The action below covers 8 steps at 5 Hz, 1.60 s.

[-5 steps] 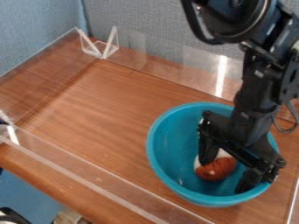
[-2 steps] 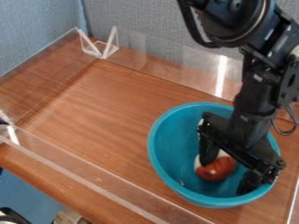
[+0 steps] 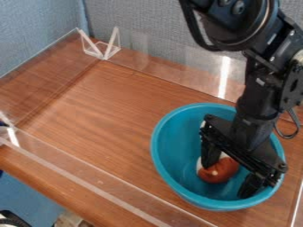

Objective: Remove the mushroom from inside the blue bowl and put it on the table

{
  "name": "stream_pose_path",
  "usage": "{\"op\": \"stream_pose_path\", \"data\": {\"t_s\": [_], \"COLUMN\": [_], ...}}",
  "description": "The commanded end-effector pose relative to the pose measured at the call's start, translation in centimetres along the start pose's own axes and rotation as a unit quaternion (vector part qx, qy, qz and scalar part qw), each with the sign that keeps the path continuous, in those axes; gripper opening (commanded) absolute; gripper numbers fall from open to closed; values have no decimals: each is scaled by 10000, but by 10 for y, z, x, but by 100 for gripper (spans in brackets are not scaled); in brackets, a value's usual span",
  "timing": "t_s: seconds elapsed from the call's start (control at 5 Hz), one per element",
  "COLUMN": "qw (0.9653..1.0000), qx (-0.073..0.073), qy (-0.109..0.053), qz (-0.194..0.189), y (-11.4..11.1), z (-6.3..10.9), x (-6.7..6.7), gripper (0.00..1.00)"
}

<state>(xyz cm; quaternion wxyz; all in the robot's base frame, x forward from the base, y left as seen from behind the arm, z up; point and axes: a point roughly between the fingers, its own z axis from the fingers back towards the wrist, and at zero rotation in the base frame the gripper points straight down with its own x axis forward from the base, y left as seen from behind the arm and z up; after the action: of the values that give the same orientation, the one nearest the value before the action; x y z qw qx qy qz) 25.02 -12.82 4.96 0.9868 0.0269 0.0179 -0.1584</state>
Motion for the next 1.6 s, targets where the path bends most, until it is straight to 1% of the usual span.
{"op": "stream_pose_path", "data": {"t_s": [0.0,0.8,1.4], "qw": [10000,9995,9989], "qx": [64,246,341], "qy": [-37,-55,-95], "qz": [26,192,313], "y": [3,16,26], "z": [-3,-11,-10], "x": [2,4,1], "gripper": [100,100,100]}}
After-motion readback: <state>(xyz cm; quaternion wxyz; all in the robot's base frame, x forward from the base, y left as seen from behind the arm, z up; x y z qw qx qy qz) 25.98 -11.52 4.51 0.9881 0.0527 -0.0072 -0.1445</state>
